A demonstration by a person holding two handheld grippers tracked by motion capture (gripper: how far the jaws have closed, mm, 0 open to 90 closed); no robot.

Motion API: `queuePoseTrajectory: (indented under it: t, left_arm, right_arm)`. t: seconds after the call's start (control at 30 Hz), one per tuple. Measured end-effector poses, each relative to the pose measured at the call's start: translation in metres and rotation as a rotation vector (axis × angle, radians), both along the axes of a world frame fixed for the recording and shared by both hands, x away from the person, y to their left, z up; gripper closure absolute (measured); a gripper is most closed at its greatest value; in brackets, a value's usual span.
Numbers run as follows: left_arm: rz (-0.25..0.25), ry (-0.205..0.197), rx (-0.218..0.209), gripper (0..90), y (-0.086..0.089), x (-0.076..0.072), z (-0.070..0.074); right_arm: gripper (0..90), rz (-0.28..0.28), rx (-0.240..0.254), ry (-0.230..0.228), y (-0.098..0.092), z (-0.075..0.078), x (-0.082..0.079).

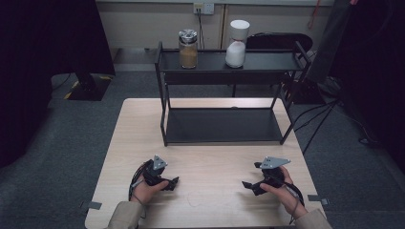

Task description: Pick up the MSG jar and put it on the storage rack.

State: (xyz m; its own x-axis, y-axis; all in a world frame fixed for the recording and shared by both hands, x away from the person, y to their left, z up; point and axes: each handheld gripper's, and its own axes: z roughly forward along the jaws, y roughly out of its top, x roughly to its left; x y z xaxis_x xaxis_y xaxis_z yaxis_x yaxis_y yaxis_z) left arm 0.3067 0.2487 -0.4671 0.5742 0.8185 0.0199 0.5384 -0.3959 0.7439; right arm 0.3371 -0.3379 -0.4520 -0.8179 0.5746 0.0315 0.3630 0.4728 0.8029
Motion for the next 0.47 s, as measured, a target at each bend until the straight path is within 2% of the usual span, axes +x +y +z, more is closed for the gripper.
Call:
queuePoseTrajectory:
  t: [0.1, 0.17, 0.47]
  left_arm:
    - [0.0, 0.0, 0.0, 0.0, 0.0, 0.0, 0.0]
    - [0.0, 0.0, 0.0, 0.0, 0.0, 0.0, 0.0]
    - [0.0, 0.0, 0.001, 0.0, 0.0, 0.0, 0.0]
  right_arm:
    - [0.0, 0.013, -0.031, -0.001, 0.003, -0.002, 0.001]
    - [0.0, 0.007, -0.032, 0.008, 0.003, -0.005, 0.001]
    - [1.1, 0.025, -0.098, 0.006, 0.009, -0.01, 0.002]
